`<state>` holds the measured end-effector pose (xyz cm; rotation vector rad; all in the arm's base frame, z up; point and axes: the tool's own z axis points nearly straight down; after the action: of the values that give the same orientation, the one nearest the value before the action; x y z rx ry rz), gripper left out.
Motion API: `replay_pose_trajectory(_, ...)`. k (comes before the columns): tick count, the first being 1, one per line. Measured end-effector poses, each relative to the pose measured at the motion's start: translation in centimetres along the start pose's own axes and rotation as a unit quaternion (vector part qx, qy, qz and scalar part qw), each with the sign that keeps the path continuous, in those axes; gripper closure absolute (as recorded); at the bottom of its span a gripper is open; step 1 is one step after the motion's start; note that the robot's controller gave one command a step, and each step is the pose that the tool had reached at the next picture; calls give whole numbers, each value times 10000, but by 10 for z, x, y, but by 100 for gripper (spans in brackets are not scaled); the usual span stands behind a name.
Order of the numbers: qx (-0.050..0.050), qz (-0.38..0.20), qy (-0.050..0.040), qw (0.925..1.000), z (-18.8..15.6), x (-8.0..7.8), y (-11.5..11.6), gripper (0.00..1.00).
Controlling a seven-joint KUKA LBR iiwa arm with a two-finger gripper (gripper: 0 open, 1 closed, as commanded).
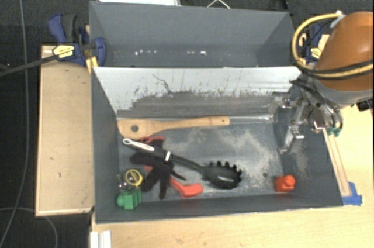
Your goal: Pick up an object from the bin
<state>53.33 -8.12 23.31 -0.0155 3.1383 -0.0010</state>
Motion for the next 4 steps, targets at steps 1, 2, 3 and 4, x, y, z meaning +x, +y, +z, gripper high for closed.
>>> replay_pose_trajectory(1, 0, -2, 0, 10000, 0, 0, 0, 0)
replay_pose_trajectory(2, -3, 880, 10, 9961, 42, 28, 18, 0)
replay_pose_trajectory(3, 1, 636, -9, 9980, 62, 49, 8, 0)
replay_pose_trajectory(4, -15, 882, -8, 9961, 122, 41, 47, 0)
